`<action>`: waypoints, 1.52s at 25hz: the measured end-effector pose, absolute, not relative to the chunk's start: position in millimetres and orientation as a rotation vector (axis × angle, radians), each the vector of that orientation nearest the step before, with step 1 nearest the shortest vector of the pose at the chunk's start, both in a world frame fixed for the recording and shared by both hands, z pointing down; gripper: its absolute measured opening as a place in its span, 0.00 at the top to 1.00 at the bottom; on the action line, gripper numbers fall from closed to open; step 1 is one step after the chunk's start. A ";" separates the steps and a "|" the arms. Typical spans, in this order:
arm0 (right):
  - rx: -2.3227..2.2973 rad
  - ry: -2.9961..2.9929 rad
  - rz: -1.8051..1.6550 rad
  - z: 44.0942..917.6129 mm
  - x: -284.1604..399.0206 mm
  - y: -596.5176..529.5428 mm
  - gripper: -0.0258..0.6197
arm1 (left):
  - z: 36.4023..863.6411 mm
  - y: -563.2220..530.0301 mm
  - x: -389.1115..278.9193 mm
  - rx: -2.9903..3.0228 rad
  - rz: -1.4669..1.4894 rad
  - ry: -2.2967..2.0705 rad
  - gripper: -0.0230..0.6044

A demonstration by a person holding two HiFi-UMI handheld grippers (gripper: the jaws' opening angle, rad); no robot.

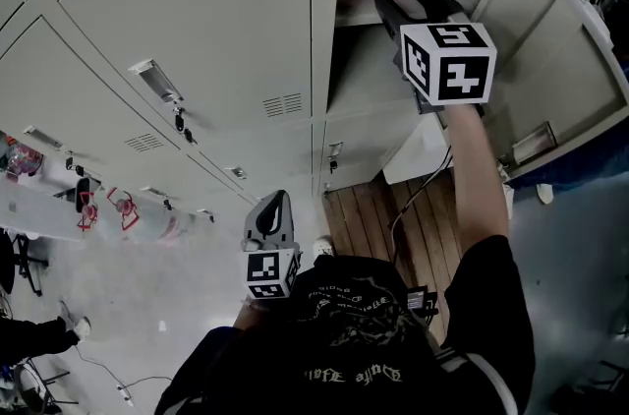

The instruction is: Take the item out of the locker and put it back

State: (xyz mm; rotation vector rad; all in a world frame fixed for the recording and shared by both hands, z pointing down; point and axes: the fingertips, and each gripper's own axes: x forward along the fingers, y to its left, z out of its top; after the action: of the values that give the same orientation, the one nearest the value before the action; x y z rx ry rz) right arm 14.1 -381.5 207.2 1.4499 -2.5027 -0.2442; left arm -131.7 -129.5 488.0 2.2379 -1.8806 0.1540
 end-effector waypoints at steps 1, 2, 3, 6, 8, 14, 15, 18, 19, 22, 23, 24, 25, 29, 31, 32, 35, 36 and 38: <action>1.451 -2.511 -0.252 205.2 16.1 -375.2 0.60 | 488.0 -127.4 -130.5 2.242 0.156 -1.878 0.95; 1.450 -2.518 -0.259 203.9 17.8 -368.7 0.60 | 488.1 -125.0 -129.5 2.245 0.156 -1.876 0.95; 1.449 -2.526 -0.265 202.7 19.4 -361.9 0.61 | 488.4 -122.3 -128.8 2.246 0.156 -1.874 0.95; 1.467 -2.559 -0.282 197.5 24.6 -340.8 0.61 | 488.5 -114.8 -128.4 2.245 0.154 -1.873 0.95; 1.487 -2.589 -0.294 192.9 28.2 -325.4 0.61 | 487.6 -110.2 -128.8 2.245 0.152 -1.875 0.95; 1.505 -2.631 -0.325 192.2 39.3 -279.8 0.61 | 483.8 -97.5 -124.6 2.266 0.136 -1.862 0.95; 1.504 -2.627 -0.328 194.6 41.2 -273.1 0.61 | 482.8 -94.9 -123.0 2.273 0.135 -1.857 0.95; 1.506 -2.635 -0.329 201.9 47.3 -254.3 0.61 | 478.8 -88.8 -119.1 2.293 0.127 -1.845 0.95; 1.512 -2.638 -0.332 204.3 49.2 -248.6 0.61 | 477.5 -87.0 -118.0 2.298 0.124 -1.841 0.95; 1.539 -2.615 -0.367 213.1 55.4 -230.6 0.61 | 475.0 -80.2 -113.5 2.314 0.121 -1.828 0.95; 1.544 -2.605 -0.376 216.4 56.9 -224.4 0.61 | 474.3 -78.2 -111.7 2.320 0.120 -1.823 0.95; 1.545 -2.602 -0.378 219.7 57.6 -218.4 0.61 | 473.6 -76.5 -109.9 2.326 0.119 -1.818 0.95; 1.543 -2.604 -0.375 222.9 57.8 -212.6 0.61 | 472.7 -74.9 -108.0 2.332 0.118 -1.814 0.95; 1.549 -2.629 -0.336 236.2 59.2 -193.3 0.61 | 469.5 -68.9 -100.8 2.353 0.114 -1.799 0.95; 1.558 -2.644 -0.304 243.7 61.6 -185.2 0.61 | 468.6 -65.9 -97.4 2.363 0.113 -1.793 0.95; 1.564 -2.648 -0.290 247.5 63.3 -181.2 0.61 | 468.2 -64.4 -95.9 2.367 0.111 -1.790 0.95; 1.578 -2.658 -0.255 259.1 68.0 -169.7 0.61 | 466.1 -59.9 -93.1 2.372 0.098 -1.786 0.95; 1.575 -2.661 -0.243 264.3 68.3 -166.0 0.61 | 465.2 -58.5 -93.0 2.372 0.094 -1.786 0.95; 1.566 -2.656 -0.225 277.1 67.6 -158.4 0.61 | 463.9 -55.9 -92.7 2.374 0.090 -1.784 0.95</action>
State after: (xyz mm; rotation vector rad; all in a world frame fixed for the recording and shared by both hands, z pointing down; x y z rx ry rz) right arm 67.6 -158.4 277.1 1.5658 -2.6564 -0.2254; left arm -92.7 -55.9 463.9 2.3735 -1.7843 0.0896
